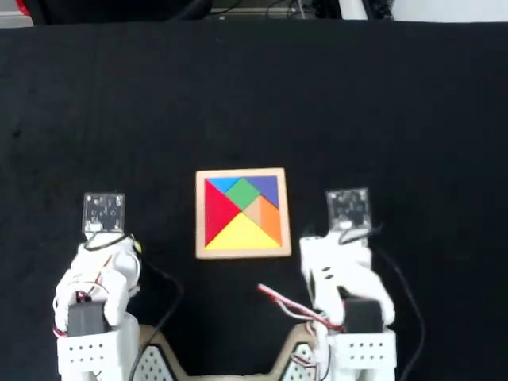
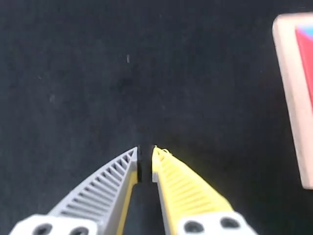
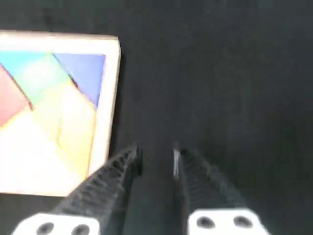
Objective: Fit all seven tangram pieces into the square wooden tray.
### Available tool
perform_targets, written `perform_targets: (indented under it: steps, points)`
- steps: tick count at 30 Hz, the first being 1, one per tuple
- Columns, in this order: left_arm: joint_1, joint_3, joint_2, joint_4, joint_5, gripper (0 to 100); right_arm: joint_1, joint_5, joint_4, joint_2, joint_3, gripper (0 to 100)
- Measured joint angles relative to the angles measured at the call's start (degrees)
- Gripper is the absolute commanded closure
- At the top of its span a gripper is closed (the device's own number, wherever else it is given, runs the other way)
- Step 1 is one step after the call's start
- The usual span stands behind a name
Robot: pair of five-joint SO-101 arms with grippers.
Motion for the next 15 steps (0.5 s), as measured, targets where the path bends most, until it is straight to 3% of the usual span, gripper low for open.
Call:
perform_targets:
  steps: [7,15]
  points:
    - [0.0,0.0,0.0,4.4,0.1,94,0.0,-0.1,11.2,0.0,0.0,93.6]
    - [0.0,0.0,0.0,7.2,1.5,94,-4.0,-0.1,12.5,0.0,0.0,98.7]
